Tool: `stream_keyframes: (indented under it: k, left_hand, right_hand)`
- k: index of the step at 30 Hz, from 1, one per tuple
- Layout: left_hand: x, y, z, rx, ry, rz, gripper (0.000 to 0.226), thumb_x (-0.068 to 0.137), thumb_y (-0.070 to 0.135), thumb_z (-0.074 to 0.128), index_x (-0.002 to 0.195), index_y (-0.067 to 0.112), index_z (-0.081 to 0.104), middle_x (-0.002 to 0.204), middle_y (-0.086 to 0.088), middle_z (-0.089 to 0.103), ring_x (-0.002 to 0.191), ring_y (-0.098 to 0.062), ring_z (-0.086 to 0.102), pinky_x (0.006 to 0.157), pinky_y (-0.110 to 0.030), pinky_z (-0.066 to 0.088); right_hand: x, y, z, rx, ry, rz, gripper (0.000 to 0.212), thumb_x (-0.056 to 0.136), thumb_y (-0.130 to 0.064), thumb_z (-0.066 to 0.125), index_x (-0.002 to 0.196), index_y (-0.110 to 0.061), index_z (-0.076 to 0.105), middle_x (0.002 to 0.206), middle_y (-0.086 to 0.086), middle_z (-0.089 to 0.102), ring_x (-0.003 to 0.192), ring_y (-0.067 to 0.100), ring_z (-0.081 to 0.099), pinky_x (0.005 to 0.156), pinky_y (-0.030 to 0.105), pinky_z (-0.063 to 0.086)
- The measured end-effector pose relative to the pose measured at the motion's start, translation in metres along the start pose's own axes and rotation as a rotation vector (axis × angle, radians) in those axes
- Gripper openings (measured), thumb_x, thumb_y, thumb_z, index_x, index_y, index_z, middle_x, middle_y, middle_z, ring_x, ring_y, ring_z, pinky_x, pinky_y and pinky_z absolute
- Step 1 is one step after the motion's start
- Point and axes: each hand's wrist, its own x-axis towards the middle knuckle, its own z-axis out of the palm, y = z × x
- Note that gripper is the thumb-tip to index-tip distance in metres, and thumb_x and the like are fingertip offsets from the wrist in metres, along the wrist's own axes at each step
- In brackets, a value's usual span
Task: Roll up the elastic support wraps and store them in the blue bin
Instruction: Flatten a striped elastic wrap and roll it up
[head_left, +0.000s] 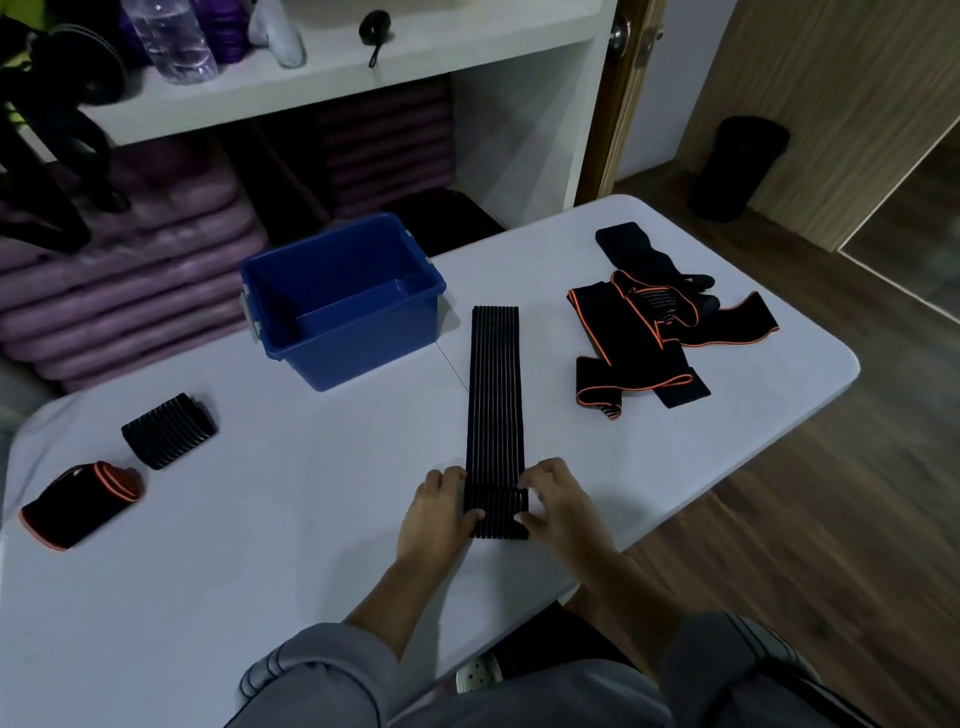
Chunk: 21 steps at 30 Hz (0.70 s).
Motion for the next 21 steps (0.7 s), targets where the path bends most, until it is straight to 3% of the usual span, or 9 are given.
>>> stream_keyframes:
  k: [3,5,7,10,12,15,18,21]
  left_hand:
    - [0.002,-0.009,-0.001,0.143,0.012,0.291,0.031,0.083,0.020,0.063,0.113,0.013,0.059,0.109,-0.004,0.055,0.097,-0.021,0.055,0.077,-0.033,0.053]
    - [0.005,-0.016,-0.003,0.212,0.031,0.455,0.025,0.082,0.026,0.057,0.102,0.013,0.067,0.099,-0.001,0.063,0.083,-0.020,0.060,0.068,-0.034,0.056]
    - [0.005,-0.022,-0.007,0.252,-0.001,0.513,0.042,0.081,0.045,0.050,0.104,0.015,0.069,0.100,0.002,0.066,0.082,-0.017,0.062,0.069,-0.028,0.056]
    - [0.006,-0.030,-0.011,0.326,-0.109,0.539,0.068,0.069,0.063,0.053,0.117,0.017,0.063,0.117,0.001,0.063,0.098,-0.017,0.061,0.080,-0.027,0.053]
    - [0.007,-0.030,-0.012,0.305,-0.123,0.534,0.063,0.070,0.054,0.060,0.120,0.017,0.060,0.122,0.000,0.060,0.101,-0.019,0.058,0.083,-0.029,0.052]
    - [0.007,-0.027,-0.011,0.167,-0.036,0.497,0.039,0.075,0.025,0.063,0.112,0.014,0.066,0.114,0.001,0.064,0.095,-0.020,0.058,0.082,-0.028,0.051]
    - [0.006,-0.022,-0.012,-0.051,-0.032,0.307,0.029,0.078,0.026,0.057,0.103,0.019,0.070,0.107,0.007,0.066,0.098,-0.014,0.054,0.084,-0.021,0.044]
    - [0.009,-0.014,-0.015,-0.243,-0.085,0.021,0.027,0.076,0.037,0.054,0.086,0.017,0.068,0.086,0.002,0.067,0.087,-0.017,0.056,0.077,-0.030,0.048]
  right_hand:
    - [0.000,0.003,-0.006,-0.118,-0.103,-0.181,0.017,0.081,-0.025,0.068,0.096,-0.016,0.066,0.105,0.001,0.058,0.093,0.018,0.054,0.075,0.029,0.049]
    - [0.002,0.007,-0.010,-0.163,-0.199,-0.214,0.037,0.079,-0.048,0.063,0.101,-0.019,0.067,0.107,0.000,0.060,0.093,0.017,0.054,0.078,0.031,0.048]
    - [0.005,0.011,-0.013,-0.234,-0.274,-0.242,0.055,0.069,-0.062,0.060,0.106,-0.022,0.064,0.111,-0.001,0.058,0.096,0.016,0.053,0.080,0.031,0.046]
    - [0.006,0.011,-0.012,-0.242,-0.255,-0.285,0.041,0.070,-0.044,0.067,0.102,-0.020,0.065,0.104,0.001,0.060,0.092,0.019,0.055,0.076,0.034,0.050]
    - [0.008,0.008,-0.012,-0.227,-0.205,-0.296,0.026,0.073,-0.030,0.064,0.096,-0.018,0.065,0.098,0.002,0.062,0.088,0.020,0.056,0.072,0.036,0.052]
    - [0.008,0.005,-0.011,-0.149,-0.143,-0.271,0.022,0.078,-0.026,0.054,0.095,-0.015,0.063,0.096,0.002,0.063,0.088,0.019,0.056,0.072,0.030,0.050]
    - [0.005,0.000,-0.011,-0.031,-0.109,-0.121,0.023,0.085,-0.028,0.049,0.101,-0.013,0.058,0.093,0.004,0.062,0.084,0.018,0.054,0.070,0.027,0.044]
    - [0.006,-0.006,-0.009,0.135,-0.100,0.072,0.015,0.093,-0.023,0.047,0.101,-0.011,0.052,0.077,0.002,0.057,0.068,0.014,0.050,0.059,0.026,0.038]
